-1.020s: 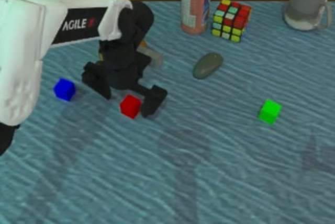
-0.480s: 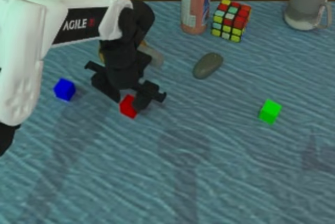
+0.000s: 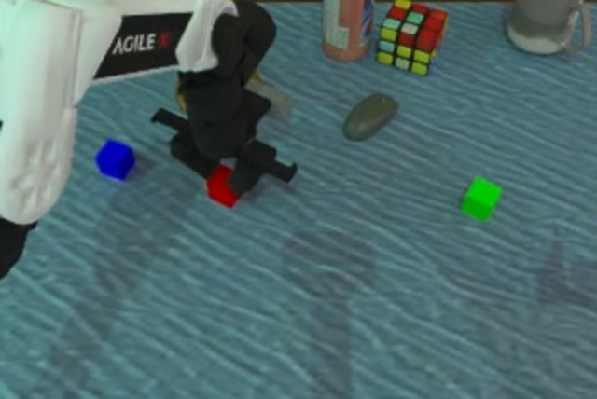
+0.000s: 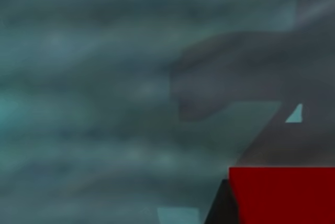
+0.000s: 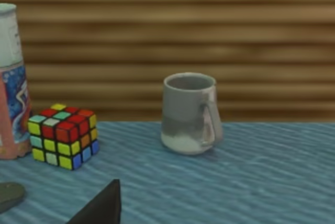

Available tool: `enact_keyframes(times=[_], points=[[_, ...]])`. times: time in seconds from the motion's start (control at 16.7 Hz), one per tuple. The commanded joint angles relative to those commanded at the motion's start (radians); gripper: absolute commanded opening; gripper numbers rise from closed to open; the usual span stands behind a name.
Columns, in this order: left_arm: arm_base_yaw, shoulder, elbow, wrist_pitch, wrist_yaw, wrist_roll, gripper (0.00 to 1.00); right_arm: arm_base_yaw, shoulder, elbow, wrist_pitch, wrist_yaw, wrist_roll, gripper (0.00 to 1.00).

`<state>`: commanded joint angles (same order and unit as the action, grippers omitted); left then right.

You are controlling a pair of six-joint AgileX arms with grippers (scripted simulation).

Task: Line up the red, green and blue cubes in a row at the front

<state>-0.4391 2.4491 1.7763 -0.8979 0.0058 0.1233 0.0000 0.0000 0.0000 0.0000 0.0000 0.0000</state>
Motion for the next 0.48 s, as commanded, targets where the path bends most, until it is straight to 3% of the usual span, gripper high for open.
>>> enact_keyframes(times=[0.48], points=[[0.011,-0.077,0.085,-0.125,0.004,-0.003,0.0,0.0,0.0,0.0,0.0,0.0,0.0,1.0]])
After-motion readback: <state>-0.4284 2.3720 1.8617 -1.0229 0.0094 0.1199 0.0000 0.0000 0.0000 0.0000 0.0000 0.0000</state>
